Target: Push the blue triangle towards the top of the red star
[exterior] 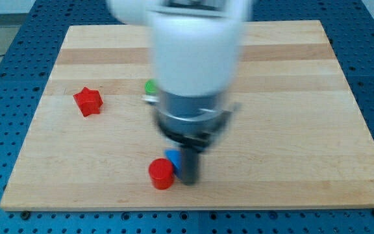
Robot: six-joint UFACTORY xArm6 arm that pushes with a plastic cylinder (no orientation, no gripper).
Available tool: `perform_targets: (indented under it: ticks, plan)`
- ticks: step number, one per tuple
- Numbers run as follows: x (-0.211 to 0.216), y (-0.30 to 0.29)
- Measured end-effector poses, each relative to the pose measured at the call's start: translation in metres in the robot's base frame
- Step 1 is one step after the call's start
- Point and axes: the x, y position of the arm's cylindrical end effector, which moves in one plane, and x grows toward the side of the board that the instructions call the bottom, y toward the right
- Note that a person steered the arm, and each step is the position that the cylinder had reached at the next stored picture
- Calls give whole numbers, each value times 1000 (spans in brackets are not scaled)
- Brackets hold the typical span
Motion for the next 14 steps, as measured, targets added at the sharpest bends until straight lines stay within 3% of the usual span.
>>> perform_targets:
  ticks: [1,3,4,6,7,8,10,13,14]
  plan:
    - [-26,-61]
    - [-22,-11]
    - [-49,-9]
    - [-72,-23]
    - [-73,-74]
    - [-101,-79]
    - [-160,-73]
    - [-191,-64]
    - [-193,-34]
